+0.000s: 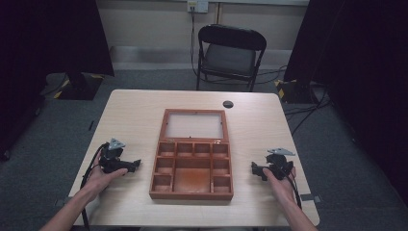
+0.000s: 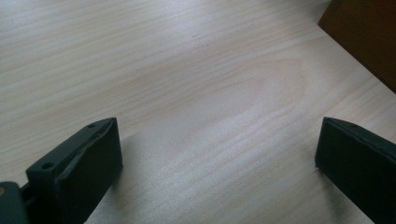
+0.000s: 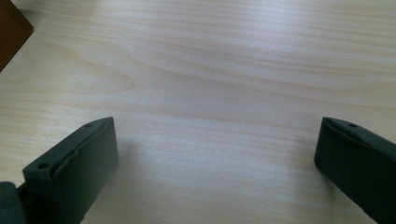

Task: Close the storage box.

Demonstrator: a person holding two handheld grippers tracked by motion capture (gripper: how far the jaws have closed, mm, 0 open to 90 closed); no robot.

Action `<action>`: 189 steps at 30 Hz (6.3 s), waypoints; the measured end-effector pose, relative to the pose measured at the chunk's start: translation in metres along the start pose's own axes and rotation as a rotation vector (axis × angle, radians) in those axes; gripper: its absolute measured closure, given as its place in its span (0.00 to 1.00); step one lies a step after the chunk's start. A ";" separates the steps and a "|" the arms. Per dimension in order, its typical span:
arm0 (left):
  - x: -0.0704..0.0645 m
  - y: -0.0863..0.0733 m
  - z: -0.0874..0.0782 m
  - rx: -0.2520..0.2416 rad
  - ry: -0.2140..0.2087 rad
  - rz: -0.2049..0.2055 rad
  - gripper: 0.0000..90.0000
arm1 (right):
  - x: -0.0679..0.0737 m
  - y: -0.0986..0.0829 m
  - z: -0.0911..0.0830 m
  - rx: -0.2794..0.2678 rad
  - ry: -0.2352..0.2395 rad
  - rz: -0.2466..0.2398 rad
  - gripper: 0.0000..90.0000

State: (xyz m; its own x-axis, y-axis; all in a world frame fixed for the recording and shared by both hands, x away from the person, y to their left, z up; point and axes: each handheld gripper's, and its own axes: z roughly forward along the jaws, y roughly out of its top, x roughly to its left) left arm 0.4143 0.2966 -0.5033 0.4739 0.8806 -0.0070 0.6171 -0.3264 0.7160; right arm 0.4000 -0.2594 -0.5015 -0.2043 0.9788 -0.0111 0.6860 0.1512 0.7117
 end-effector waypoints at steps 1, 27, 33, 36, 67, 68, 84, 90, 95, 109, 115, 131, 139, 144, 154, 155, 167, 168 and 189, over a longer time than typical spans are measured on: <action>0.000 0.000 0.000 0.003 0.003 0.000 0.00 | 0.000 0.000 0.000 0.000 -0.001 0.002 0.00; 0.000 0.050 -0.029 -0.057 -0.081 -0.030 0.23 | 0.011 0.052 -0.008 -0.064 0.133 -0.082 0.25; -0.001 0.075 -0.030 -0.093 -0.094 -0.030 0.23 | 0.011 0.079 -0.013 -0.097 0.178 -0.076 0.22; -0.005 0.088 -0.026 -0.112 -0.094 -0.023 0.23 | 0.018 0.092 -0.011 -0.122 0.201 -0.107 0.19; -0.017 0.116 0.066 0.026 -0.220 -0.155 0.24 | 0.071 0.126 0.076 0.028 0.406 -0.077 0.17; -0.017 0.116 0.067 0.027 -0.222 -0.158 0.23 | 0.071 0.126 0.078 0.032 0.417 -0.071 0.16; -0.024 0.125 0.080 0.066 -0.243 -0.188 0.18 | 0.080 0.128 0.094 0.094 0.501 0.042 0.11; -0.024 0.126 0.080 0.068 -0.243 -0.181 0.17 | 0.083 0.127 0.098 0.095 0.517 0.062 0.08; -0.024 0.126 0.081 0.065 -0.245 -0.185 0.17 | 0.081 0.127 0.100 0.105 0.535 0.073 0.08; -0.025 0.118 0.082 0.017 -0.282 -0.213 0.19 | 0.084 0.124 0.104 0.126 0.585 0.123 0.09; -0.025 0.120 0.082 0.028 -0.280 -0.194 0.19 | 0.083 0.125 0.105 0.128 0.588 0.118 0.09; -0.021 0.120 0.088 0.032 -0.338 -0.248 0.19 | 0.081 0.121 0.100 0.013 0.548 0.133 0.18; -0.025 0.125 0.090 0.023 -0.362 -0.251 0.20 | 0.080 0.122 0.095 -0.046 0.530 0.107 0.24; -0.028 0.127 0.089 0.011 -0.377 -0.243 0.20 | 0.079 0.125 0.089 -0.074 0.518 0.081 0.29; -0.031 0.132 0.075 -0.023 -0.353 -0.149 0.28 | 0.078 0.131 0.074 -0.132 0.529 0.062 0.30; -0.030 0.132 0.072 -0.028 -0.353 -0.141 0.30 | 0.078 0.132 0.072 -0.133 0.537 0.066 0.28; -0.024 0.130 0.054 -0.090 -0.365 -0.132 0.50 | 0.079 0.133 0.052 -0.174 0.536 0.006 0.27; -0.024 0.130 0.052 -0.095 -0.366 -0.134 0.50 | 0.080 0.133 0.050 -0.178 0.535 0.001 0.27; -0.030 0.124 0.024 -0.132 -0.366 -0.068 0.60 | 0.066 0.125 0.016 -0.242 0.508 -0.056 0.28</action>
State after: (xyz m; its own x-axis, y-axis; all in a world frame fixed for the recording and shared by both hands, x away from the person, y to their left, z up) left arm 0.4916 0.2217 -0.4311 0.6418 0.7104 -0.2887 0.5799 -0.2032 0.7890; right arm 0.4830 -0.1735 -0.4245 -0.5877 0.7717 0.2431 0.4966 0.1069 0.8614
